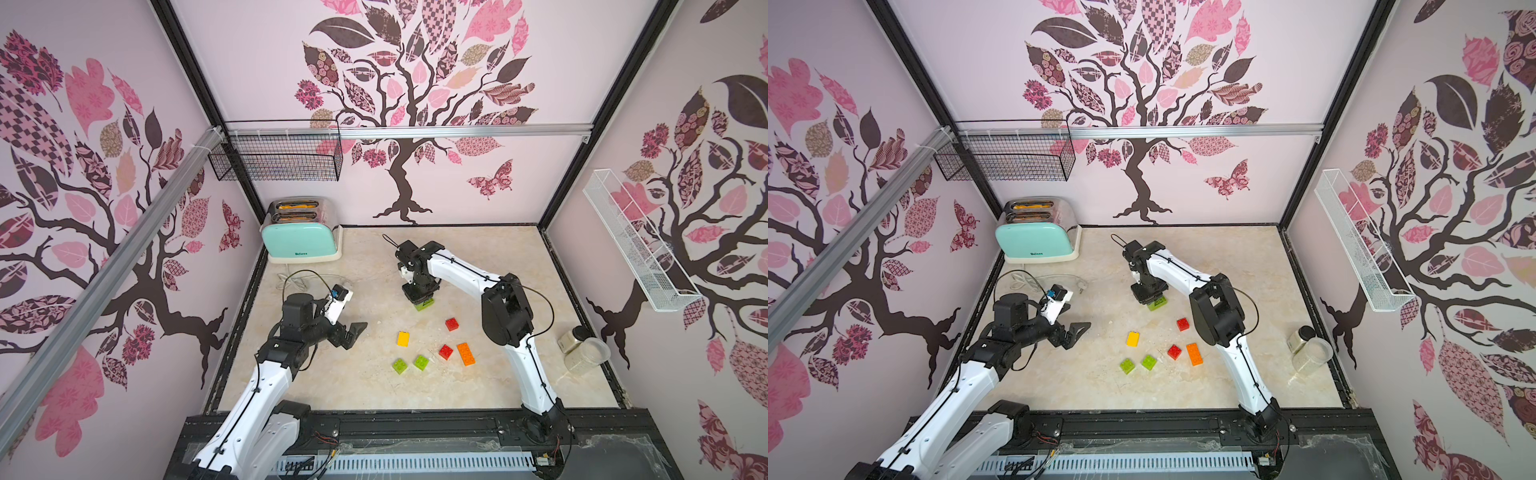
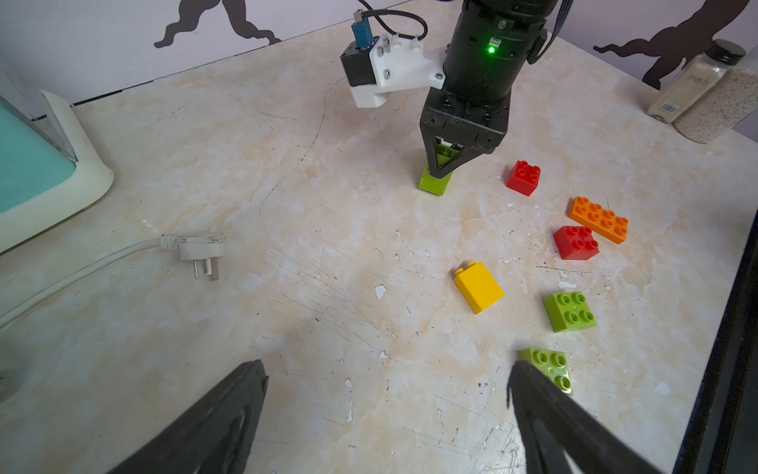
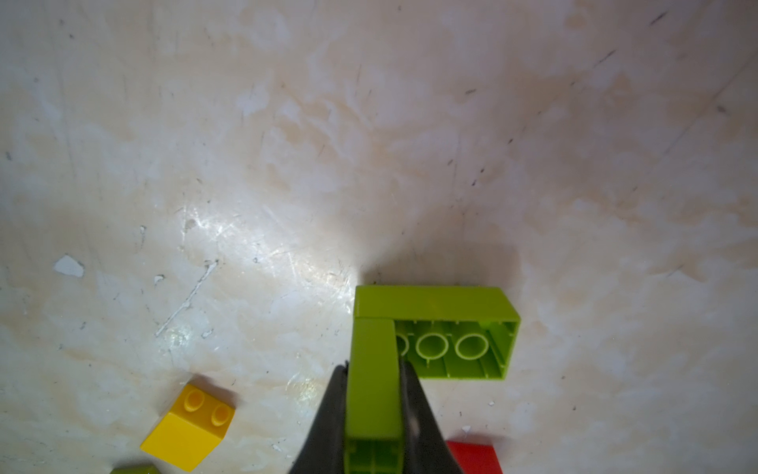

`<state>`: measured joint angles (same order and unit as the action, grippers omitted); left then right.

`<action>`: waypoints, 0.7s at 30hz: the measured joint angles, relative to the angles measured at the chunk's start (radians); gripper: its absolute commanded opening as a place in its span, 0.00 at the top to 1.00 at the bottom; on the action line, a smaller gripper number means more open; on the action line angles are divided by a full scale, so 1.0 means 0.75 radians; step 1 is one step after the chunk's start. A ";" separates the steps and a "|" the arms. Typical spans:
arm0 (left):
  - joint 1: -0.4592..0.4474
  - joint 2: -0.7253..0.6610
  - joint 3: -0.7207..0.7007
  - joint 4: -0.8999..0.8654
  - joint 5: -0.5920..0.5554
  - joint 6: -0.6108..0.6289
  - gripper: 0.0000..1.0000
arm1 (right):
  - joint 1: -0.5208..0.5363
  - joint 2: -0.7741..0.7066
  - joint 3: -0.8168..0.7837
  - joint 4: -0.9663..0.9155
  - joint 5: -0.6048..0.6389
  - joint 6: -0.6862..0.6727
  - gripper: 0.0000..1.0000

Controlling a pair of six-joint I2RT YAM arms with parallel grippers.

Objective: Assemble a giraffe with lego
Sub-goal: Assemble the lego brick with the lego brick.

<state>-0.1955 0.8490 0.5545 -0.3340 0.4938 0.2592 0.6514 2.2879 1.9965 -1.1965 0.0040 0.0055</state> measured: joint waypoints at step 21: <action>-0.005 -0.004 0.000 0.001 0.001 0.000 0.02 | -0.002 -0.007 0.155 -0.160 -0.015 0.098 0.64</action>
<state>-0.1993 0.8459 0.5545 -0.3332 0.4942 0.2592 0.6502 2.2826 2.1128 -1.3167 -0.0074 0.0788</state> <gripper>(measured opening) 0.981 0.330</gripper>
